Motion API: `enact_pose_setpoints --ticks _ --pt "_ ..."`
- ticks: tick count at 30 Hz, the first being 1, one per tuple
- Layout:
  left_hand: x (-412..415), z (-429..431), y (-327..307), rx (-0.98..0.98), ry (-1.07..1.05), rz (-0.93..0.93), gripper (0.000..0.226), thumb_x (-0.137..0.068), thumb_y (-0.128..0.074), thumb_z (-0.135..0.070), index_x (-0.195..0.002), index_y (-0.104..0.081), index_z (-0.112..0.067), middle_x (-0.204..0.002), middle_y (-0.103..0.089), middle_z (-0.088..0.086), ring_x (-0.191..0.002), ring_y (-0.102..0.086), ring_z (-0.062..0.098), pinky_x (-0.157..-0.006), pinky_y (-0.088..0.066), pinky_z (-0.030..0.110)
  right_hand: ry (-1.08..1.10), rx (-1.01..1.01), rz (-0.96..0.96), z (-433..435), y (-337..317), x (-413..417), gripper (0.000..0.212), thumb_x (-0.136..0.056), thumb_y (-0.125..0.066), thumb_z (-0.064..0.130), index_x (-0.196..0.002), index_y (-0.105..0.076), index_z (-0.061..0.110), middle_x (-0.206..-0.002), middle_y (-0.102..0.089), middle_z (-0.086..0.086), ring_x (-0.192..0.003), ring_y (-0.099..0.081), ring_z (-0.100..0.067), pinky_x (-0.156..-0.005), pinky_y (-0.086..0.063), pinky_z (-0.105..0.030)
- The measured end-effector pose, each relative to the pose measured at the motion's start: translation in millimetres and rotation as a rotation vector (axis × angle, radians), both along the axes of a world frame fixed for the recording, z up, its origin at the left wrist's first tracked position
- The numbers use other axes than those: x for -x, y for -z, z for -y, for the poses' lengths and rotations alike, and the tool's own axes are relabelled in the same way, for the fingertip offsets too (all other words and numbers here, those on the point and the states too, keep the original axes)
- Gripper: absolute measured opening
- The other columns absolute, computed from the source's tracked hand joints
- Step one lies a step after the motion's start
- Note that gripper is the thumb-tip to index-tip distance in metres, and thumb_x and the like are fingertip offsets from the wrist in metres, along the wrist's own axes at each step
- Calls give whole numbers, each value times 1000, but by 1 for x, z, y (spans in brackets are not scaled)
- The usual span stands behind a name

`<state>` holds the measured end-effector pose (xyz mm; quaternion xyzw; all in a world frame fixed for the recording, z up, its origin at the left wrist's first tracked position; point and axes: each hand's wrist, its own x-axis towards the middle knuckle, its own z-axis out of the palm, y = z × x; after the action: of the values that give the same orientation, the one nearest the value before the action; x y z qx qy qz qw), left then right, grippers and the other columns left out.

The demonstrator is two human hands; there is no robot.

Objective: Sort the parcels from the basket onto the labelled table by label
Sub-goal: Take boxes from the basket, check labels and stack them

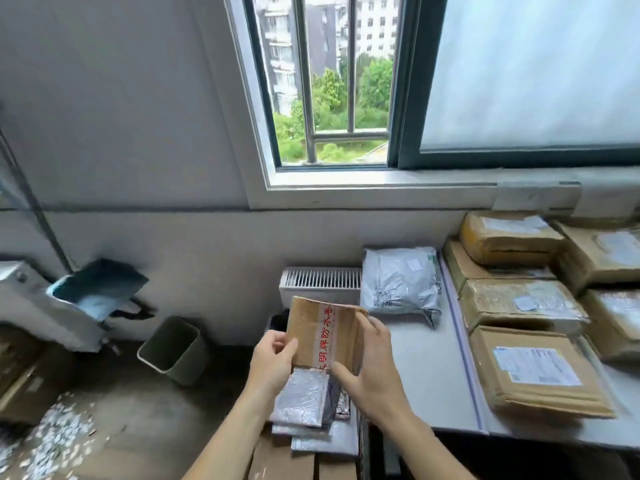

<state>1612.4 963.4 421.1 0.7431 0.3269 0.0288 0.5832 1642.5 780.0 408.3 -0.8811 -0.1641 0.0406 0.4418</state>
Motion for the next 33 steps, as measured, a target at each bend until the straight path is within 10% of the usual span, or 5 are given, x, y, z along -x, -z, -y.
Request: enact_pose_setpoints --ticks 11,18,21,26,33 --pt "-65 41 -238 -228 157 443 9 -103 -60 -20 -99 -62 -12 -95 -69 12 -82 -60 21 -73 -50 33 -22 418 764 43 -217 -84 132 -56 -73 80 -162 -9 33 -163 -13 -17 -151 -9 -38 -119 -19 -68" --pt "-53 78 -384 -494 275 760 9 -103 -61 -19 -101 -64 -11 -92 -66 5 -87 -63 21 -78 -53 30 240 201 999 53 -327 -76 124 -49 -78 58 -156 -24 26 -146 -37 -21 -125 -45 -40 -98 -37 -53" --pt "-44 87 -413 -516 188 986 29 -99 -68 -26 -127 -64 -16 -117 -65 -5 -112 -62 15 -87 -48 20 307 67 969 59 -359 -68 116 -49 -70 62 -151 -24 31 -143 -37 -12 -123 -40 -32 -95 -37 -47" --pt "-44 85 -412 -118 332 966 115 -67 -77 -65 -161 -27 -20 -165 -34 4 -145 -39 21 -121 -34 47 272 -251 739 81 -393 -50 101 -48 -52 74 -140 -30 38 -131 -35 5 -124 -32 -18 -99 -39 -45" --pt "-49 109 -408 121 601 885 122 -47 -90 -75 -150 -44 -30 -137 -68 5 -126 -65 24 -110 -45 57 -204 -712 343 107 -406 -40 90 -62 -80 42 -138 -31 46 -128 -53 -11 -107 -64 -18 -74 -58 -22"
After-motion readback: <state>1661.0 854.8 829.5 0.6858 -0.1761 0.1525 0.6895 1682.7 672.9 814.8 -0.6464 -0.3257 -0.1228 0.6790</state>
